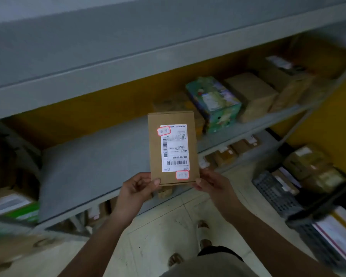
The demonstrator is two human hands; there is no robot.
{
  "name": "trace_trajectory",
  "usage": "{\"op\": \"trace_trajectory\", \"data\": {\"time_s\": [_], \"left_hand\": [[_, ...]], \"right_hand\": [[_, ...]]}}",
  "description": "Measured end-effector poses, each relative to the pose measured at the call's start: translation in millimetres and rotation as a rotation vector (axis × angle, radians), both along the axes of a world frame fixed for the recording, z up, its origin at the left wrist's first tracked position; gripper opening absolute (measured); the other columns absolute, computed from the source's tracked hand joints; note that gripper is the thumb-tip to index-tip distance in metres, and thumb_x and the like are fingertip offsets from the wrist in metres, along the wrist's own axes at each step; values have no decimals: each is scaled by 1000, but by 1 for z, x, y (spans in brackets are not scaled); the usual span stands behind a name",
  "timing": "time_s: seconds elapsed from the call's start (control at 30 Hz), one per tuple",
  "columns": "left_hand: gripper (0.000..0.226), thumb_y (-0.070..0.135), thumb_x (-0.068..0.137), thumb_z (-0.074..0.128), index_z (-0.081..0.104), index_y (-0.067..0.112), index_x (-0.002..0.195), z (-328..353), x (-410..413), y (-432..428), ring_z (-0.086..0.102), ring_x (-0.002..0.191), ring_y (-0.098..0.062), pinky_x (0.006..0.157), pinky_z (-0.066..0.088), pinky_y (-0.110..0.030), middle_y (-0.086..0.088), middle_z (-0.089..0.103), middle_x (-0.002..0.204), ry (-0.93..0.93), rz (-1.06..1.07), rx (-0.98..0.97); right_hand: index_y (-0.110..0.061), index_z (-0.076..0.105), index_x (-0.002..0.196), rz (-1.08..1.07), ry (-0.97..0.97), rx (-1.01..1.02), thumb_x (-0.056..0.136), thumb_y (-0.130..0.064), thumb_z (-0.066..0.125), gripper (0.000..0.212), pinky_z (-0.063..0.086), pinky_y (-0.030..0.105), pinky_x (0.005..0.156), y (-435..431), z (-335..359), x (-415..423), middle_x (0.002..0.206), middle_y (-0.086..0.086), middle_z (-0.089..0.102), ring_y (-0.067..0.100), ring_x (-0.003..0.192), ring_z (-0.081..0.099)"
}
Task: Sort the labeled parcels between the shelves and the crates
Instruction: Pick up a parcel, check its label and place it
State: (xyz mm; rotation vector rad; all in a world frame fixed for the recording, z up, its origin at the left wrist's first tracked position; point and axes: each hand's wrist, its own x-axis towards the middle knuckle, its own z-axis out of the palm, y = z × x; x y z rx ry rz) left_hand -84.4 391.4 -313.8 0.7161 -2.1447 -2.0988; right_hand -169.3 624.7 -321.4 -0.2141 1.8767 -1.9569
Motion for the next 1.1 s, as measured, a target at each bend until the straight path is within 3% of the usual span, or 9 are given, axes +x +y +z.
{"op": "trace_trajectory", "data": {"time_s": [0.13, 0.27, 0.33, 0.43, 0.5, 0.6, 0.77, 0.97, 1.1], "left_hand": [[35, 26, 77, 76, 72, 7, 106, -1, -43, 65, 74, 97, -29, 86, 58, -32, -8, 78, 101, 0, -210, 10], [12, 8, 87, 73, 73, 9, 99, -4, -84, 148, 75, 83, -20, 75, 57, -19, -4, 79, 91, -26, -441, -26], [11, 8, 89, 73, 73, 12, 99, -9, -102, 193, 75, 80, -17, 70, 56, -15, -2, 79, 89, -43, -544, -40], [13, 13, 88, 74, 73, 13, 101, -25, -124, 266, 75, 85, -27, 71, 59, -21, -6, 79, 92, -90, -684, -80], [15, 14, 87, 74, 73, 9, 101, -38, -136, 317, 74, 85, -33, 79, 61, -34, -10, 78, 91, -125, -759, -102], [18, 23, 86, 76, 75, 10, 99, -50, -146, 393, 76, 81, -28, 89, 59, -47, -8, 79, 89, -184, -863, -132], [28, 36, 86, 76, 74, 15, 104, -66, -169, 494, 76, 81, -22, 90, 59, -43, -2, 79, 89, -245, -935, -142], [21, 30, 89, 75, 74, 12, 100, -82, -216, 565, 75, 84, -29, 88, 60, -41, -5, 79, 85, -313, -958, -147], [27, 32, 86, 77, 74, 9, 100, -111, -272, 606, 76, 80, -22, 85, 61, -39, -3, 79, 85, -384, -953, -169]], "right_hand": [[-8, 65, 124, -231, -74, -1, 97, 5, 54, 32, 59, 28, 81, 75, -8, 10, 99, 9, 78, 20, 89, 74], [-7, 58, 134, -450, -95, 12, 96, -3, 59, 38, 59, 32, 85, 161, -17, 23, 104, 18, 75, 28, 92, 73], [-10, 58, 135, -537, -125, 28, 97, -8, 61, 39, 59, 32, 86, 201, -22, 32, 105, 18, 75, 28, 94, 73], [-10, 60, 134, -659, -160, 58, 96, -8, 62, 37, 59, 31, 81, 267, -34, 44, 100, 17, 75, 26, 88, 74], [-12, 62, 132, -711, -182, 80, 97, -9, 61, 35, 59, 35, 84, 312, -41, 53, 98, 15, 76, 24, 86, 73], [-22, 66, 126, -762, -243, 112, 100, -16, 57, 28, 59, 39, 90, 376, -47, 65, 100, 6, 77, 23, 91, 73], [-25, 68, 119, -834, -326, 127, 102, -21, 53, 24, 60, 36, 88, 463, -55, 56, 102, 5, 75, 24, 94, 72], [-23, 68, 116, -856, -455, 91, 104, -20, 49, 23, 59, 35, 88, 524, -77, 15, 100, 9, 74, 25, 94, 71], [-23, 68, 112, -875, -555, 74, 104, -22, 49, 21, 59, 33, 83, 554, -104, -36, 100, 13, 73, 25, 91, 71]]}}
